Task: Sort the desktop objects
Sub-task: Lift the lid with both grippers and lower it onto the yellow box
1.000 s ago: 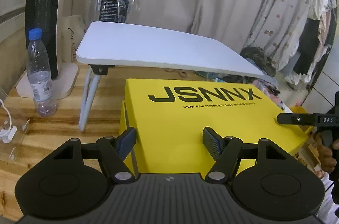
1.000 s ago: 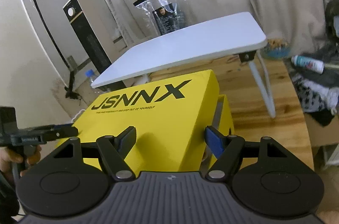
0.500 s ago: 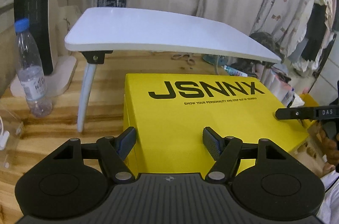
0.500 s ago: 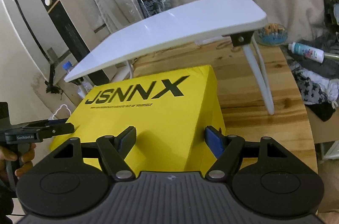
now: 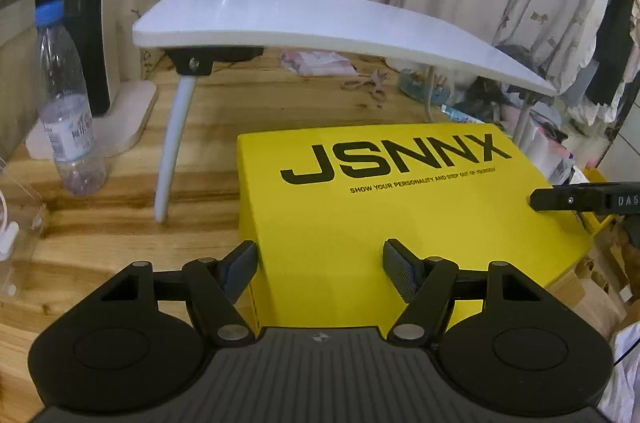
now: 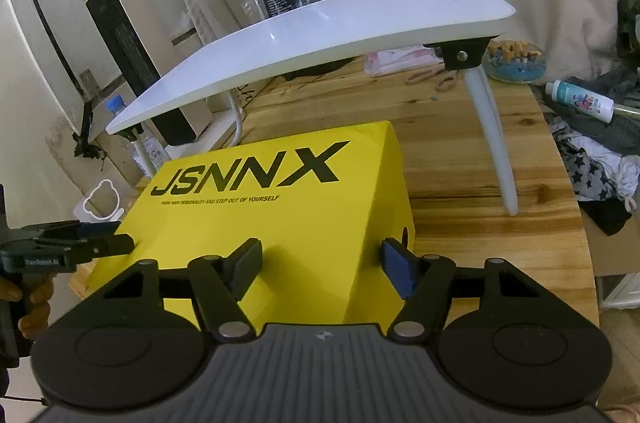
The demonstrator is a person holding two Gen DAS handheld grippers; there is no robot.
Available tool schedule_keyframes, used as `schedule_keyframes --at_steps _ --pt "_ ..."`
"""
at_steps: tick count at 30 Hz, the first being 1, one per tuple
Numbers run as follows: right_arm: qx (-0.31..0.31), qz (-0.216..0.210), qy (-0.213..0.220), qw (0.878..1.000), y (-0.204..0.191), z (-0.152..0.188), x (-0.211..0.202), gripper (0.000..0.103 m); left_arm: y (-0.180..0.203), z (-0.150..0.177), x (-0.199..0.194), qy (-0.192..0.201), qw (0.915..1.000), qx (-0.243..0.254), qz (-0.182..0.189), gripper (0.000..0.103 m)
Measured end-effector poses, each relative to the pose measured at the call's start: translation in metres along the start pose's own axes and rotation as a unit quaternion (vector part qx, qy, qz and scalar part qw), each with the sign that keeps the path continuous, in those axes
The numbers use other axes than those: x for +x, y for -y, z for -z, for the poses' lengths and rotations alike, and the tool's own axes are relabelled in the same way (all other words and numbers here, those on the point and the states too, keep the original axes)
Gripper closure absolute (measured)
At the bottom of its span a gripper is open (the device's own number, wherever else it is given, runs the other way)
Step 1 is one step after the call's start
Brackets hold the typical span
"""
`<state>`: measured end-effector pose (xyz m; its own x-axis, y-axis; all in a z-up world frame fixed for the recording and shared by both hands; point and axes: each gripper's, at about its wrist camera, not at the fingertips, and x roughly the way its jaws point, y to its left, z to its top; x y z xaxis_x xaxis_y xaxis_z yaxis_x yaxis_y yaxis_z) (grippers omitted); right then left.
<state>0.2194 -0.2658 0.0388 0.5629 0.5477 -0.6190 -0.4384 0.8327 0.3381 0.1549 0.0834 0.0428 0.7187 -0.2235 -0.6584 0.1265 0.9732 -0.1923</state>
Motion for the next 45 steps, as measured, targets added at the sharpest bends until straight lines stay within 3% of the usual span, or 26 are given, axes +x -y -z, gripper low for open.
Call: schedule_keyframes --at_steps 6,12,28,29,31,35,37,39,42,45 --pt "-0.015 0.005 -0.015 1.000 0.004 0.004 0.013 0.037 0.005 0.003 0.002 0.006 0.9998 0.013 -0.012 0.032" --pt "-0.032 0.014 -0.001 0.999 -0.001 0.009 0.015 0.036 0.003 0.002 0.004 0.013 0.9998 0.011 -0.012 0.032" --pt "-0.035 0.065 0.025 0.997 0.007 -0.028 0.051 0.036 -0.004 -0.032 0.050 0.045 0.9985 0.001 -0.031 0.031" --pt "-0.033 0.065 0.027 0.997 0.008 -0.028 0.051 0.036 -0.003 -0.031 0.049 0.050 0.9980 0.002 -0.038 0.029" --pt "-0.035 0.067 0.035 0.997 0.007 -0.026 0.050 0.037 -0.003 -0.030 0.045 0.067 0.9962 -0.003 -0.055 0.013" --pt "-0.045 0.072 0.076 0.993 -0.008 -0.020 0.033 0.038 -0.004 -0.030 0.026 0.101 0.9921 -0.017 -0.074 0.005" --pt "-0.050 0.074 0.098 0.991 -0.016 -0.017 0.023 0.033 0.002 -0.027 0.012 0.119 0.9898 -0.016 -0.077 0.000" --pt "-0.055 0.070 0.125 0.988 -0.028 -0.012 0.010 0.014 0.011 -0.021 -0.007 0.145 0.9866 -0.017 -0.073 0.000" --pt "-0.069 0.067 0.166 0.981 -0.052 0.003 -0.013 0.000 0.028 -0.008 -0.032 0.170 0.9849 -0.008 -0.034 0.000" --pt "-0.076 0.084 0.205 0.972 -0.072 0.024 -0.033 0.000 0.049 0.010 -0.047 0.184 0.9828 0.001 -0.017 0.000"
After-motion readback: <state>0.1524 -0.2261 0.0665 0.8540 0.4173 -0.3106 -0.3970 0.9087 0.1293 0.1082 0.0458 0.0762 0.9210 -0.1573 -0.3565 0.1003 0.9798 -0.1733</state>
